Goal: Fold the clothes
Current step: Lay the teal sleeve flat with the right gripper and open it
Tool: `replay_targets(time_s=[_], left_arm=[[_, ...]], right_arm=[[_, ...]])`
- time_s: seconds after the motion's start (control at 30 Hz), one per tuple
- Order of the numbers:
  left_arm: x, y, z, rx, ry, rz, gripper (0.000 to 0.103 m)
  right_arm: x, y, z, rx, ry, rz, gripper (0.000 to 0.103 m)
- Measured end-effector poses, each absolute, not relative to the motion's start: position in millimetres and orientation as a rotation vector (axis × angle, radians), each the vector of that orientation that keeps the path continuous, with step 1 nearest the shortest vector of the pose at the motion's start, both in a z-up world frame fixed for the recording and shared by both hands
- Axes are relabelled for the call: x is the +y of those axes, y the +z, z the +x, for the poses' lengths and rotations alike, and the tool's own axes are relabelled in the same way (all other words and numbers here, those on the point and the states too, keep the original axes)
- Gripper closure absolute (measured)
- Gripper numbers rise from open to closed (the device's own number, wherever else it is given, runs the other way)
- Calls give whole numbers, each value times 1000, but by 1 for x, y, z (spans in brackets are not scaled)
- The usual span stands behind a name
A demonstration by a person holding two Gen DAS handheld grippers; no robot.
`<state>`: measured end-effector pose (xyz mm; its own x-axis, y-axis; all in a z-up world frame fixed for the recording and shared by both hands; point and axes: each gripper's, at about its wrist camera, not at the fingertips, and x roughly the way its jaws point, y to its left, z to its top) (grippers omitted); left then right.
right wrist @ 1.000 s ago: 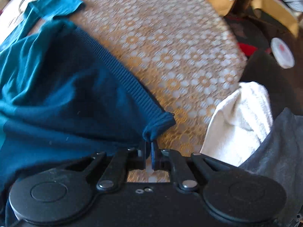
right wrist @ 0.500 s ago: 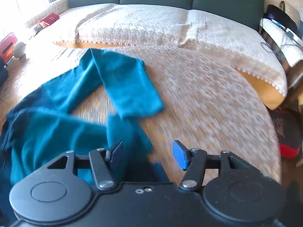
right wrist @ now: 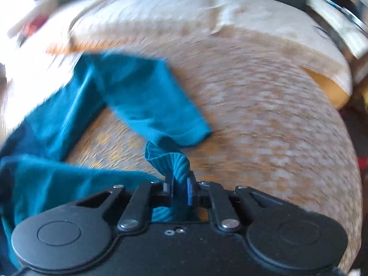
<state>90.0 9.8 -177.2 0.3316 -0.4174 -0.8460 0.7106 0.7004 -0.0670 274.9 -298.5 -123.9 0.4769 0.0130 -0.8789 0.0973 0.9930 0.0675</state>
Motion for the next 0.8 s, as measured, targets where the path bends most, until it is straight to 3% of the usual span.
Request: replay_targets(time_s=[0.1, 0.23, 0.43, 0.67, 0.8], left_arm=[[10, -177, 89, 980, -755, 343, 0], [9, -178, 89, 977, -753, 345, 0], [8, -178, 91, 982, -754, 351, 0], [7, -178, 90, 983, -744, 358, 0], [8, -175, 92, 991, -750, 331, 0]], right_arm=[[-344, -116, 251, 1007, -131, 244, 0], [-385, -133, 230, 1061, -200, 339, 0], [-374, -105, 239, 972, -120, 149, 0], [-288, -124, 275, 1082, 345, -357, 0], [-273, -143, 291, 1146, 437, -435, 0]])
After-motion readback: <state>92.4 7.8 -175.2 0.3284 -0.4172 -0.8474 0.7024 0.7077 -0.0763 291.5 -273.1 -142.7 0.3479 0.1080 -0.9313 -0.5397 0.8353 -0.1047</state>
